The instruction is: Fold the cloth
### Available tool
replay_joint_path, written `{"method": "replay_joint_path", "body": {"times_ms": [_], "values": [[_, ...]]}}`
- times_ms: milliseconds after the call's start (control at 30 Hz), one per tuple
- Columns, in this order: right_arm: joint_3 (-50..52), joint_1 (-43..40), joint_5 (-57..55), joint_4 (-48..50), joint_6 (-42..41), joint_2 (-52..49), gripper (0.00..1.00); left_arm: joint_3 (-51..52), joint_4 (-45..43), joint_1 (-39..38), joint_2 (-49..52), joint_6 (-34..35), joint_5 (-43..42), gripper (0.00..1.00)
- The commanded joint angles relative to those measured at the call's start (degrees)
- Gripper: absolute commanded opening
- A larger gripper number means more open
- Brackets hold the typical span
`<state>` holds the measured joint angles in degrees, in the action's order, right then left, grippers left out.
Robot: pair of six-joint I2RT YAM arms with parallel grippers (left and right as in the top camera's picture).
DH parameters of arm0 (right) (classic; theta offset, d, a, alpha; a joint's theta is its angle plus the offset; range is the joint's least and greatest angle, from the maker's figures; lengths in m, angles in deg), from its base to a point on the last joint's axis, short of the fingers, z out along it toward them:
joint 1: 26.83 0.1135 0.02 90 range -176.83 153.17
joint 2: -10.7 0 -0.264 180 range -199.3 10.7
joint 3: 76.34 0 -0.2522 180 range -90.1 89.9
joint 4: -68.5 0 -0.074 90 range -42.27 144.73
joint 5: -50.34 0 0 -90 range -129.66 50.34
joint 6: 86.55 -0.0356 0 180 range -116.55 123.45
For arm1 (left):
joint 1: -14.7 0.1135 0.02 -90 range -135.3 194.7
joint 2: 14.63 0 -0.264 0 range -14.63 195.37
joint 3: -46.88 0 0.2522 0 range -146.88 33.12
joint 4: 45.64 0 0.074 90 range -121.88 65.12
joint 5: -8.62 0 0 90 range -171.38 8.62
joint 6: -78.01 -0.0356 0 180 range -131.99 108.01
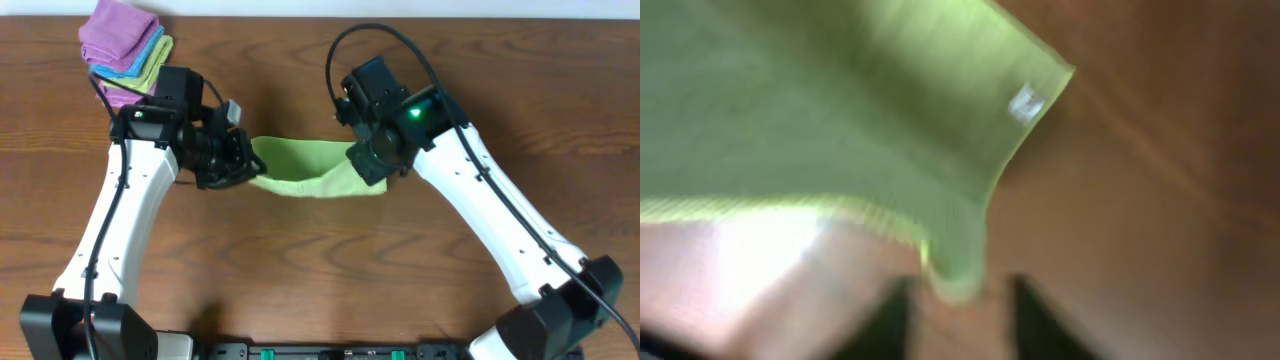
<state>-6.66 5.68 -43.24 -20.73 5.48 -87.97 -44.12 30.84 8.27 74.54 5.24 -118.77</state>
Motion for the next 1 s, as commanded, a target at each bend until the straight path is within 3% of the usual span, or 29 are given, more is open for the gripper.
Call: {"method": "replay_joint_path", "body": {"times_ms": [0, 167, 233, 300, 333, 400, 433, 467, 500, 767, 967], "values": [[-0.63, 0.31, 2.97, -0.76, -1.16, 1.25, 0.99, -0.63, 2.05, 0.31, -1.11, -1.66, -0.39, 0.96], [-0.63, 0.11, 2.97, 0.13, -1.14, 1.25, 0.99, -0.63, 2.84, 0.31, -1.11, -2.49, 0.81, 0.99], [-0.61, -0.11, 2.95, 1.05, -1.11, 1.25, 0.99, -0.63, 2.21, 0.31, -1.11, -2.49, 3.08, 0.88], [-0.61, -0.7, 2.97, 3.06, -1.11, 1.22, 0.91, -0.63, 0.33, 0.31, -1.11, -2.49, 7.48, 0.66], [-0.59, -1.07, 2.97, 4.33, -1.11, 1.16, 0.71, -0.61, -1.16, 0.31, -1.11, -2.49, 9.84, 0.55], [-0.09, -1.57, 2.99, 7.37, -1.09, 1.01, 0.08, -0.61, -3.63, 0.26, -1.09, -2.47, 13.6, 0.4], [0.22, -1.79, 3.06, 8.55, -1.09, 0.79, 0.01, -0.57, -4.81, 0.2, -0.98, -2.49, 14.93, 0.31], [0.74, -1.92, 3.06, 9.92, -0.83, 0.48, 0.02, -0.48, -6.6, -0.11, -0.68, -2.45, 16.72, 0.15], [1.25, -2.1, 3.32, 10.62, -0.42, 0.11, 0.01, -0.48, -7.69, -0.35, -0.22, -2.49, 17.09, 0.06], [8.92, -5.44, 13.88, 18.34, 5.18, -1.22, 0.02, -0.48, -13.27, -2.4, 8.24, -2.47, 17.44, 0.06], [13.75, -10.86, 23.32, 18.88, 7.63, -1.22, 0.02, -0.48, -20.37, -3.15, 16.33, -2.08, 17.38, 0.06]]}}
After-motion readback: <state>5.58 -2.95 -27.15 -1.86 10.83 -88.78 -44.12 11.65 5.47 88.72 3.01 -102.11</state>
